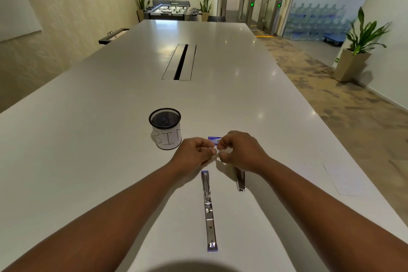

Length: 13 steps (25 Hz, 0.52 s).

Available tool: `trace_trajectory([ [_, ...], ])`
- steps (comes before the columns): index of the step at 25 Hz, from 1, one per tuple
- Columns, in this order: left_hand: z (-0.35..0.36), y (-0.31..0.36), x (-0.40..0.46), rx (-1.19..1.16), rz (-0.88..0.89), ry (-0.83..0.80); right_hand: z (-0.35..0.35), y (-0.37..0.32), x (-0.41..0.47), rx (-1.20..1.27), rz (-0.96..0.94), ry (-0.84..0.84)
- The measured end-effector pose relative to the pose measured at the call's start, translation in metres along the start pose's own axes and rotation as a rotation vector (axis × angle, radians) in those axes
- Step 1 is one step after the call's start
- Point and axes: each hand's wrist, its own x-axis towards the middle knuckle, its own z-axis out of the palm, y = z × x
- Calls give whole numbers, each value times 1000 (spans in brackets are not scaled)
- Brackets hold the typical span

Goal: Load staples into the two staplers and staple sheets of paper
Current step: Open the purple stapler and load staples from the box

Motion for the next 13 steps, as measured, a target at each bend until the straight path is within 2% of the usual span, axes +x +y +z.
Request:
trace_trajectory([
  [5,4,15,-36,156,-47,11,-2,-22,-27,-108,-69,16],
  [10,1,11,-66,225,-19,15,23,-37,-73,153,5,186],
  [13,-2,5,-80,245,7,58,52,-43,-104,303,25,171],
])
